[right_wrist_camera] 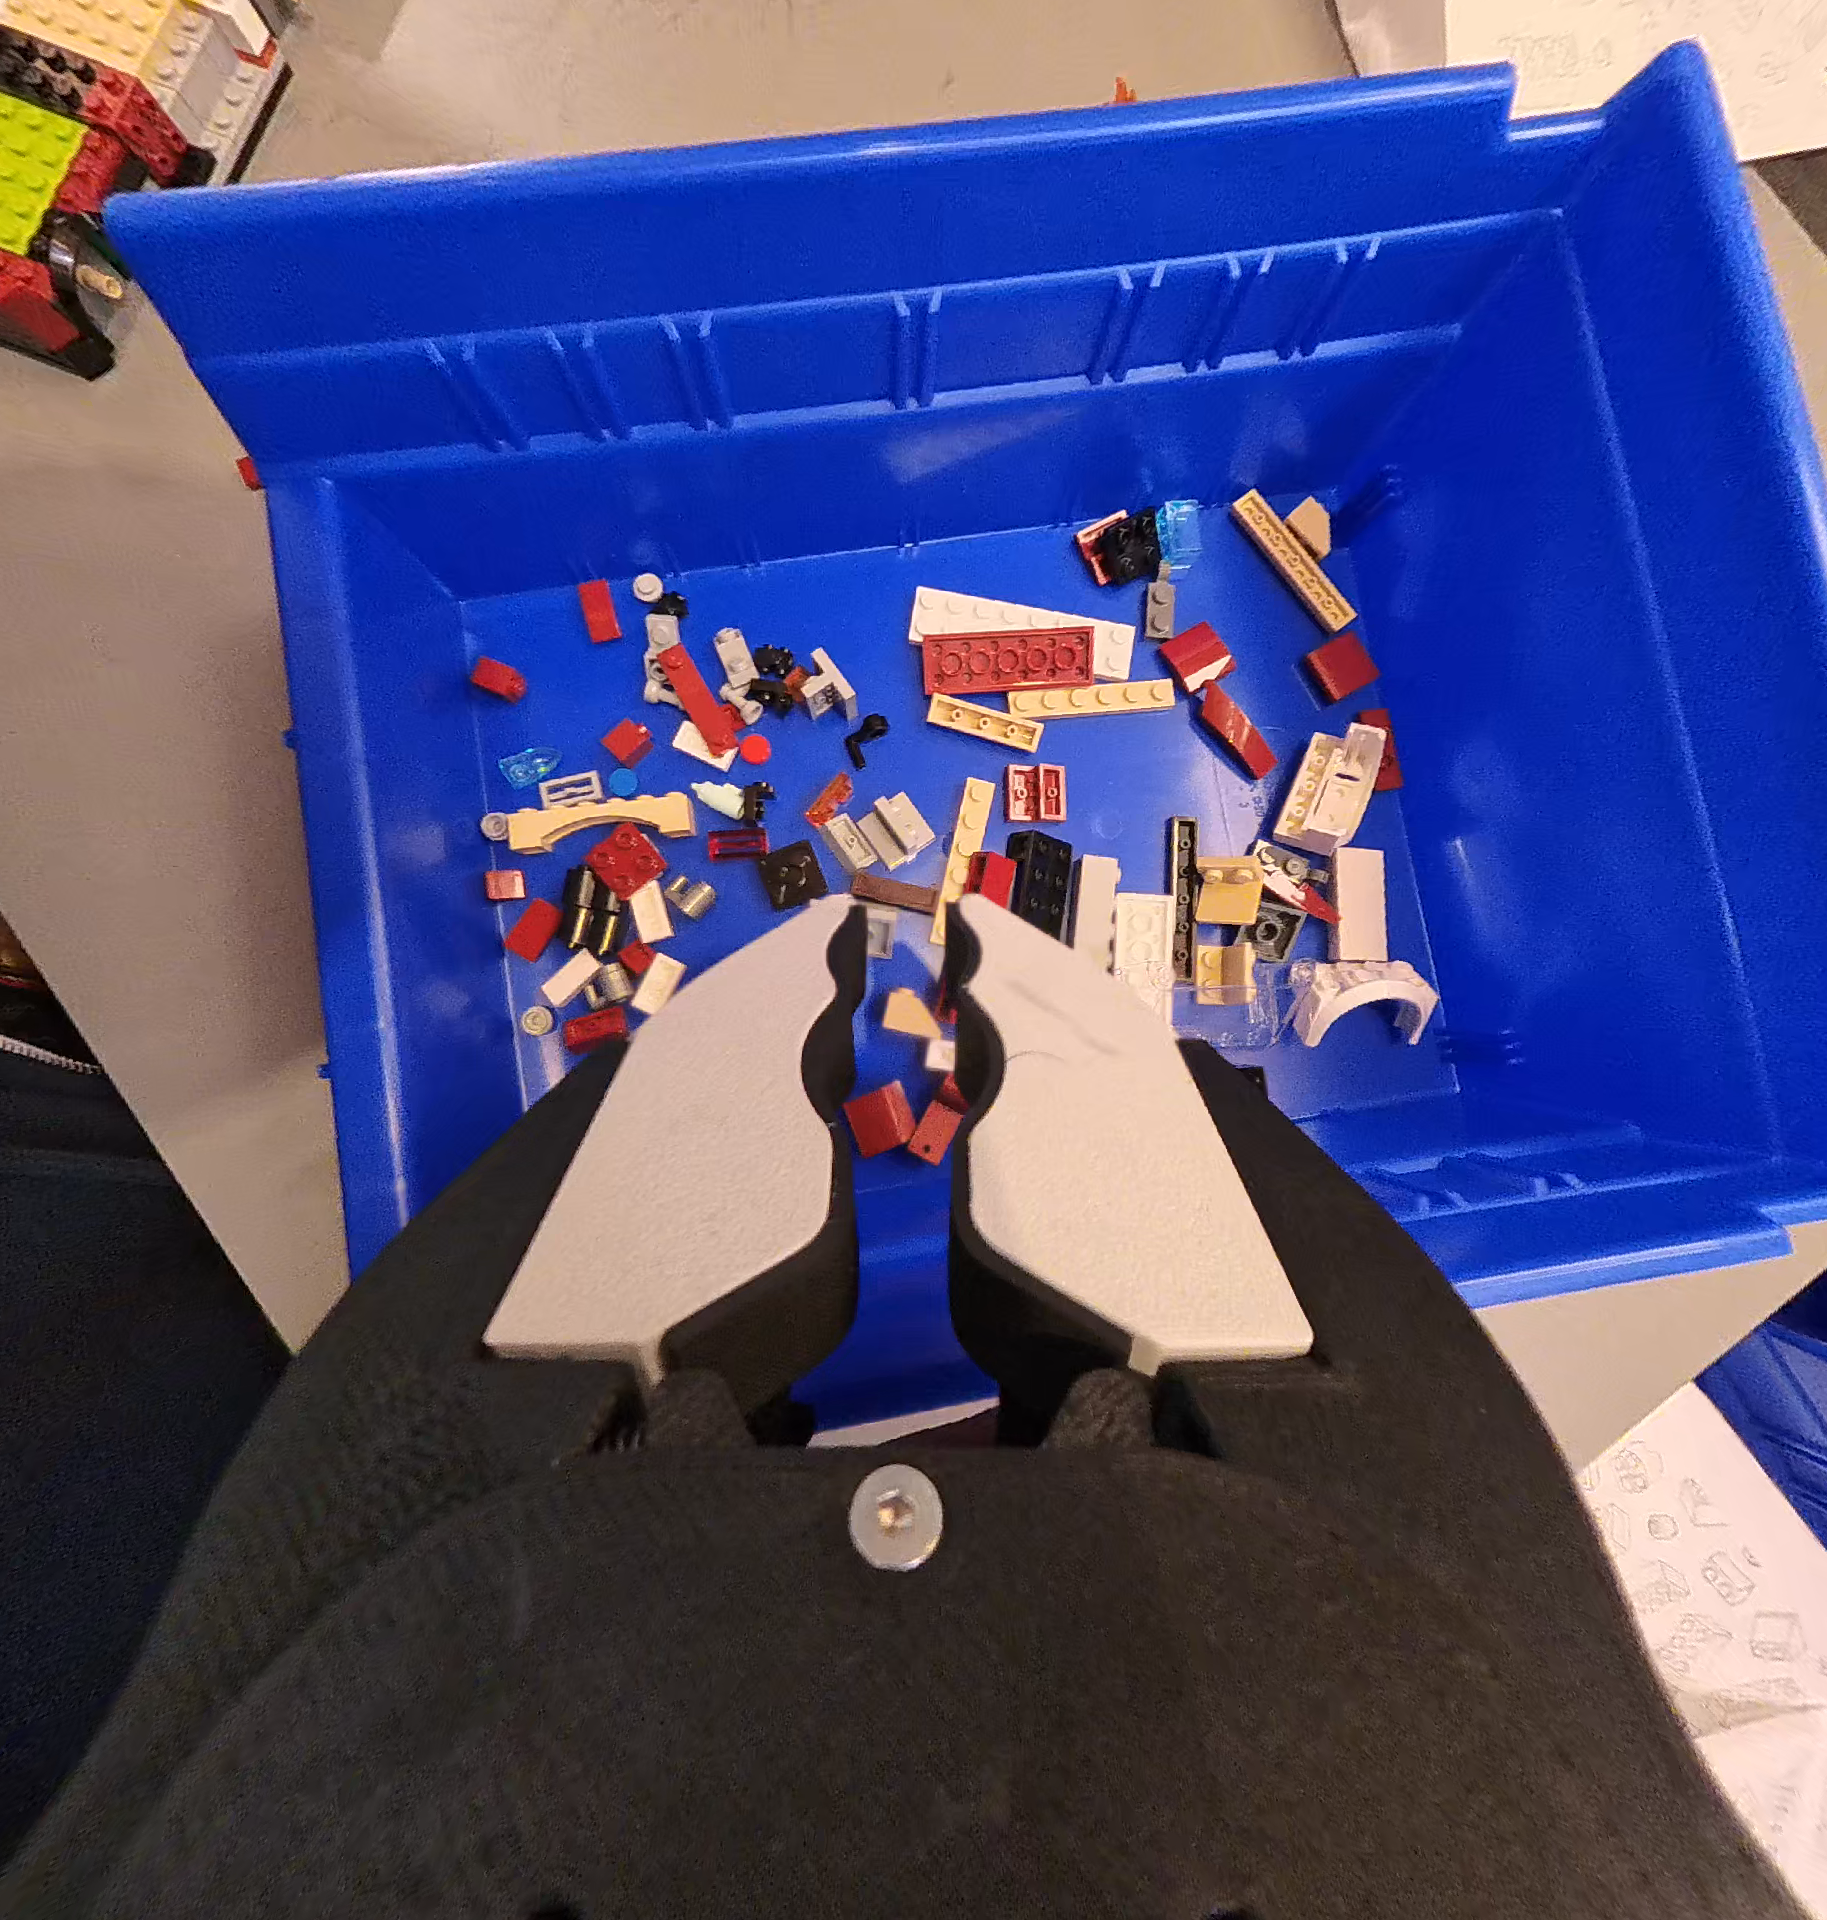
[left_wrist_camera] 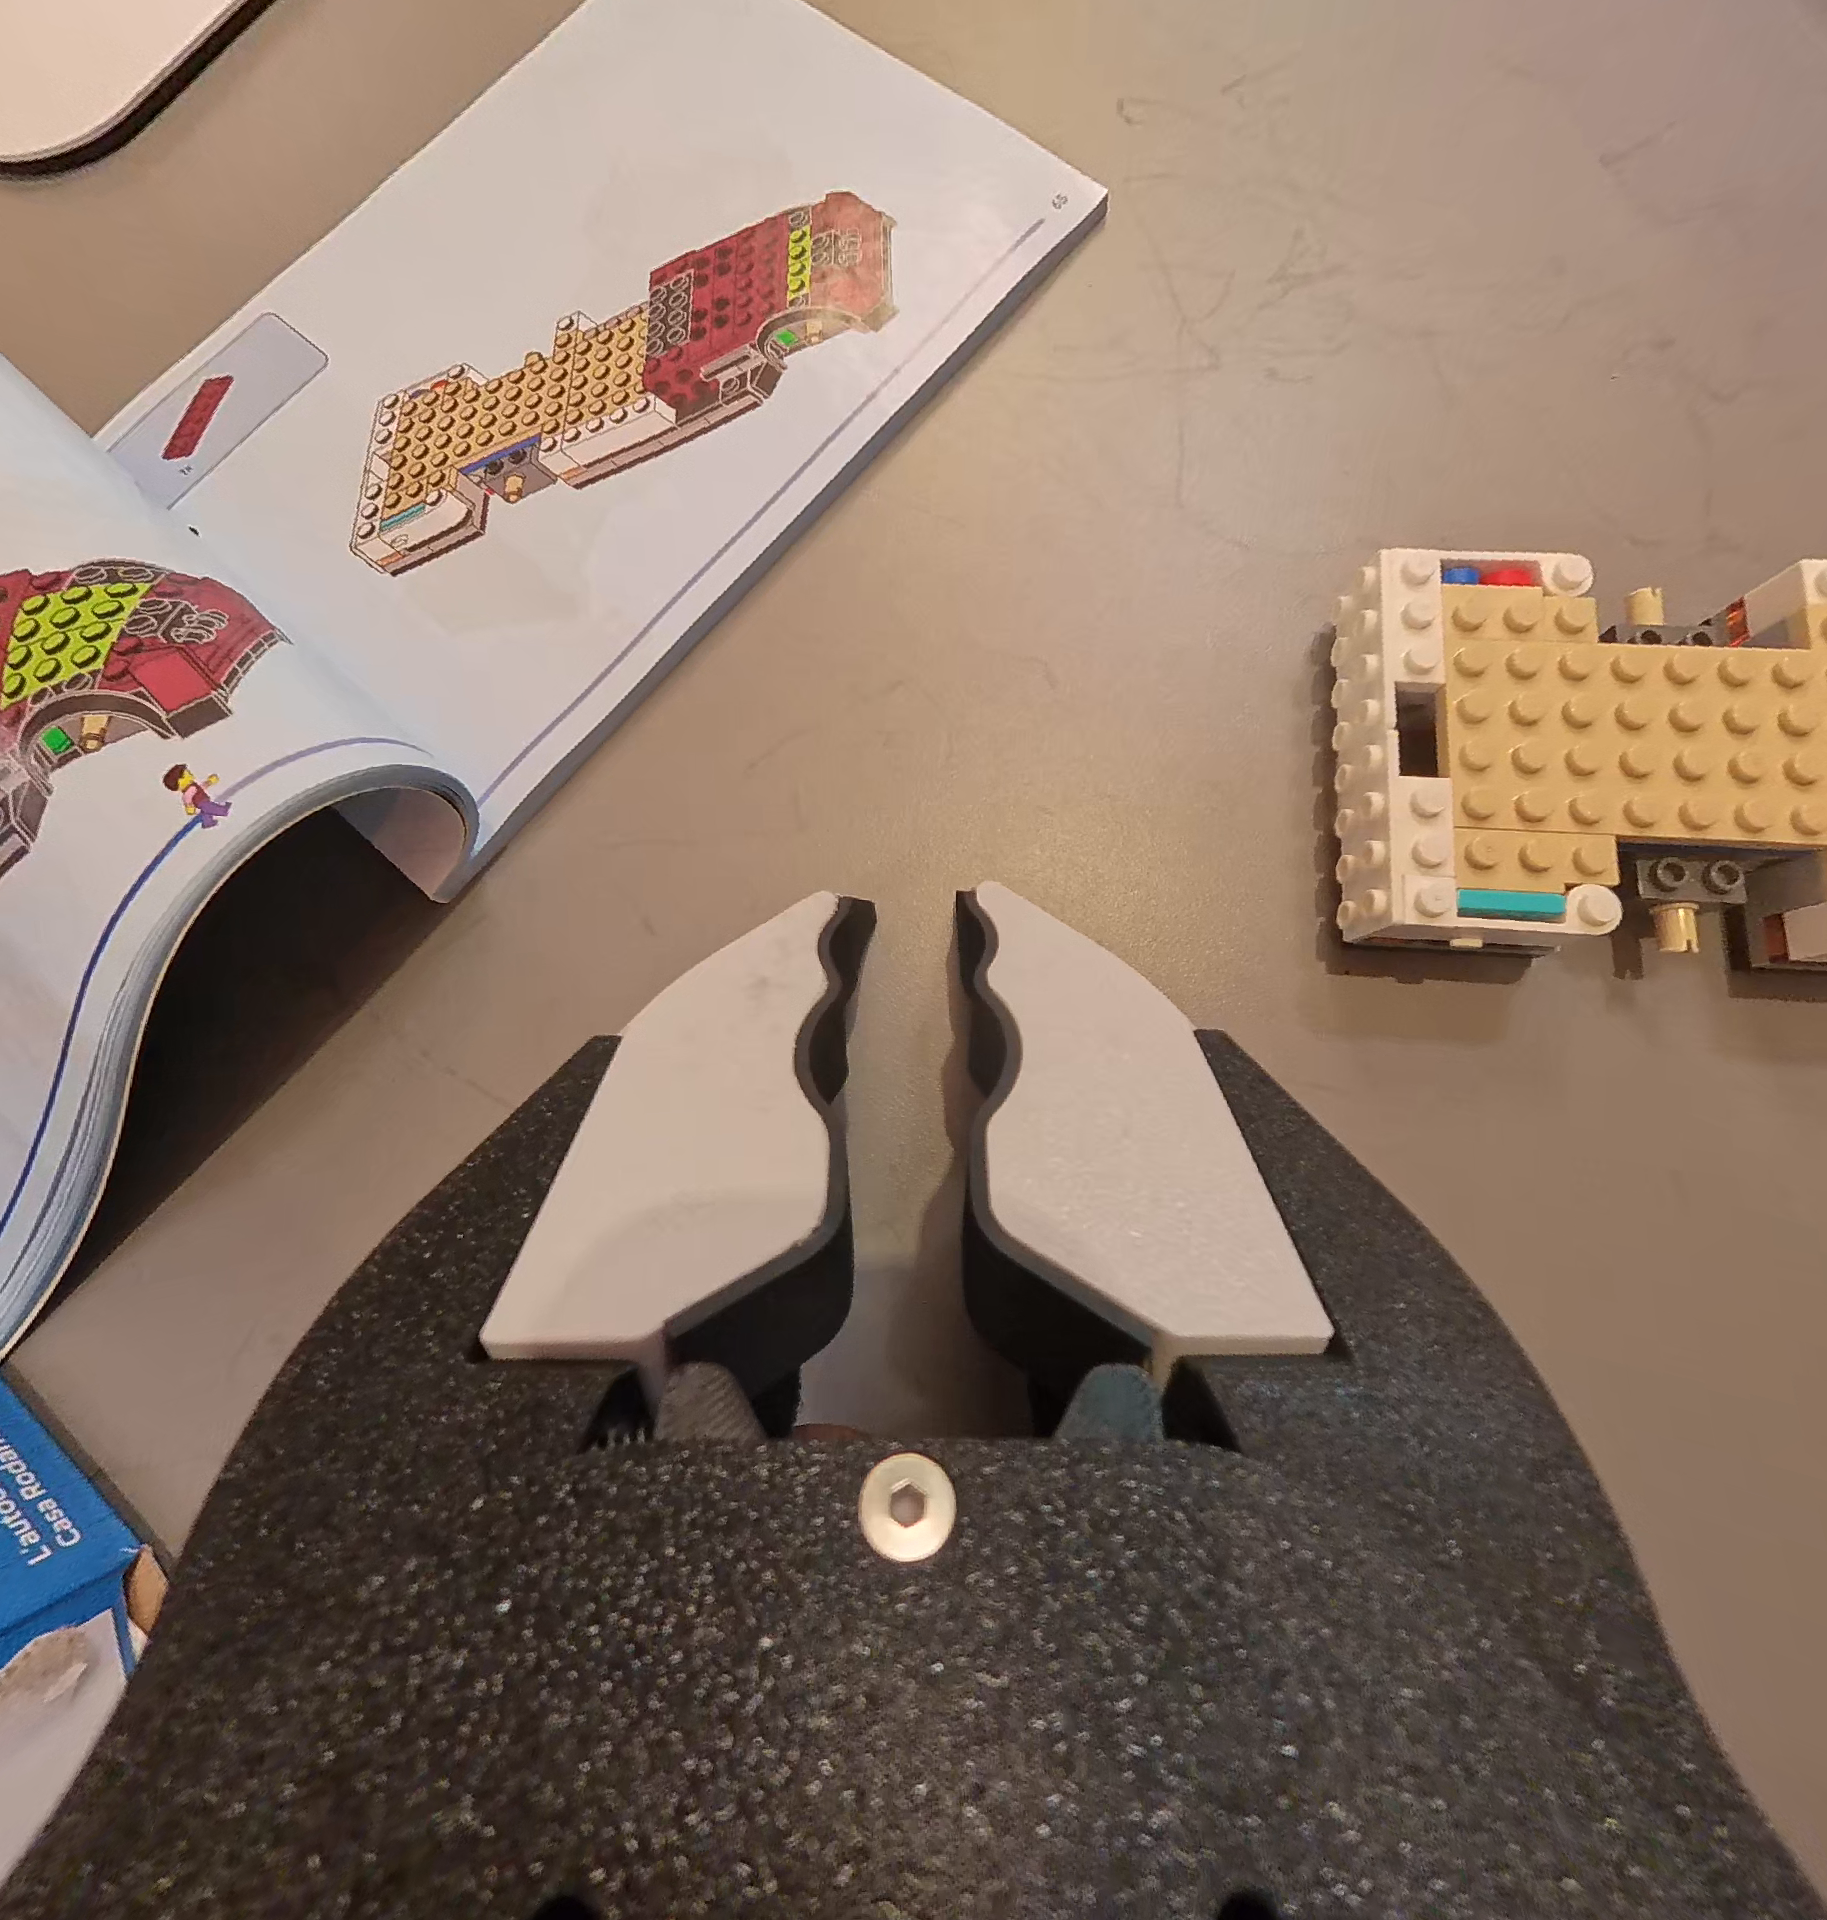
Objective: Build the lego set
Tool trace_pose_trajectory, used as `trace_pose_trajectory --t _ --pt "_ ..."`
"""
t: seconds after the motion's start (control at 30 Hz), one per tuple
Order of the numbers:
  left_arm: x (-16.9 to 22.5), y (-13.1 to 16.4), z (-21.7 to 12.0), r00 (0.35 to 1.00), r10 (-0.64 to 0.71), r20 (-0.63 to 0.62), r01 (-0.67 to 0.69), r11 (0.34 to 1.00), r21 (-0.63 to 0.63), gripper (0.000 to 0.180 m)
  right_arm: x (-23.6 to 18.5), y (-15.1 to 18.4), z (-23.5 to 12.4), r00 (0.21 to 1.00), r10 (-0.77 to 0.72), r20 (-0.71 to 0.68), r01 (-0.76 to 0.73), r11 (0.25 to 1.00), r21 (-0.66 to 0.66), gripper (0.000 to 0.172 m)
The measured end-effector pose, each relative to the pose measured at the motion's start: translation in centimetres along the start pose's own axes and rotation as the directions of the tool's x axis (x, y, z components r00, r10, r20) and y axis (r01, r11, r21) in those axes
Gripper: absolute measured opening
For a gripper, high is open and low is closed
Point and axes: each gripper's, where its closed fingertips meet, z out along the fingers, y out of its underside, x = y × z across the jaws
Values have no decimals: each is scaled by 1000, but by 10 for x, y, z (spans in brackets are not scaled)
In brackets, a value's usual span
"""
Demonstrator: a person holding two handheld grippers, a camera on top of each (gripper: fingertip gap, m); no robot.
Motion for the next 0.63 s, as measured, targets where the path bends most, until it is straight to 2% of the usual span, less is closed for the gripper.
trace_pose_trajectory --t 0.37,0.63 --pt "0 0 0 1000 0 6 0 1000 0 20 -5 2 1 1000 -4 6 4 1000 -6 15" --pt "0 0 0 1000 0 6 0 1000 0 20 32 -5 -4 995 18 -101 -15 999 30 15"
